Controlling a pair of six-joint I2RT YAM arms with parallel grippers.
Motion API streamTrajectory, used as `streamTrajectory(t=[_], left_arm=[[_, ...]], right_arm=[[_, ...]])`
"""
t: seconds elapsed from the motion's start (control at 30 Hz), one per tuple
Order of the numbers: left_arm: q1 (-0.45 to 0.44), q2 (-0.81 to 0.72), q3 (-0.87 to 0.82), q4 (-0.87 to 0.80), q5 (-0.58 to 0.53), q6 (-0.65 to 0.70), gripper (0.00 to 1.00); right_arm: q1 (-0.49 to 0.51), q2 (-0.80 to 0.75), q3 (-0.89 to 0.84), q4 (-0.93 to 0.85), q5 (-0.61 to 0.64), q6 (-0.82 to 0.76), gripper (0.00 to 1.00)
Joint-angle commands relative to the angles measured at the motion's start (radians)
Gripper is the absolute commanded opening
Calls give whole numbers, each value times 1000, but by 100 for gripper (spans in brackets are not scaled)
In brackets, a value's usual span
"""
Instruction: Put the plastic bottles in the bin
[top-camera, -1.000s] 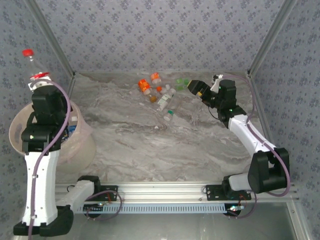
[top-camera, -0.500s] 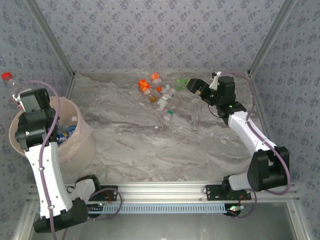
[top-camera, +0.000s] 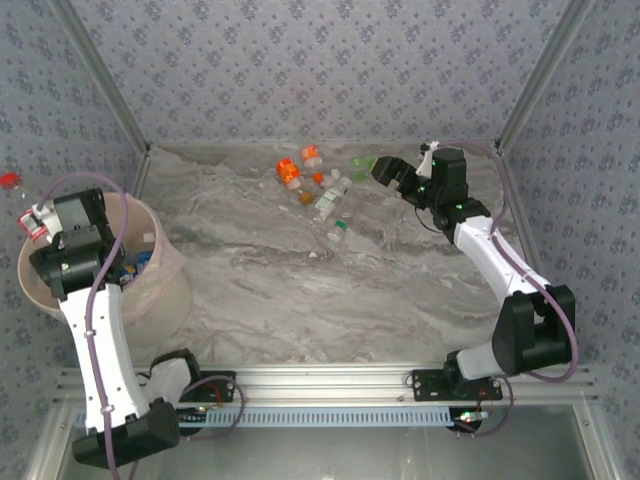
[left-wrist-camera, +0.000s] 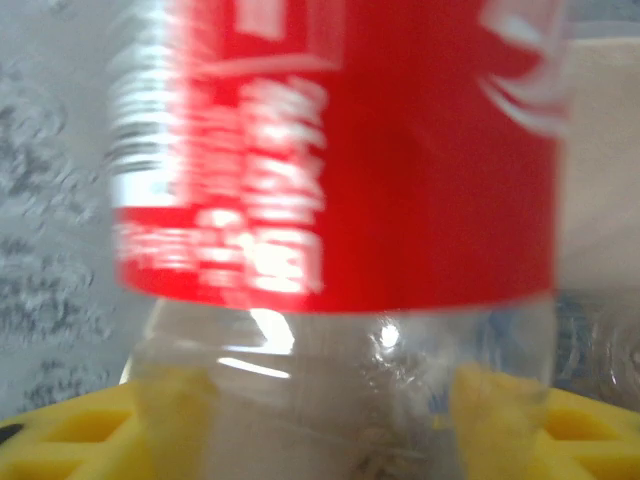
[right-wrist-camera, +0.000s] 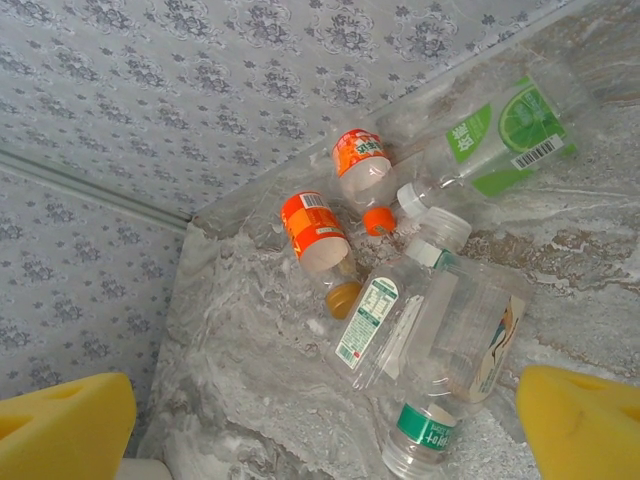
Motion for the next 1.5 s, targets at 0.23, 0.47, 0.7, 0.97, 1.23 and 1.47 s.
streamTrajectory(t=[0.23, 0.47, 0.7, 0.97, 1.23, 1.47], left_arm=[[8, 47, 119, -118, 7, -97, 95], [6, 51, 177, -129, 192, -139, 98], [7, 47, 191, -93, 403, -157, 98], [6, 1, 186, 37, 747, -195, 98], [-20, -29, 127, 251, 1140, -310, 98], [-213, -26, 29, 451, 1191, -378, 98]], right_arm=[[7, 12, 39, -36, 26, -28, 100], [10, 12, 34, -44, 45, -30, 100], [14, 24, 44, -62, 57, -30, 100], [18, 47, 59, -134, 113, -38, 100], [60, 159, 160, -294, 225, -67, 100], [98, 262, 228, -344, 251, -67, 100]])
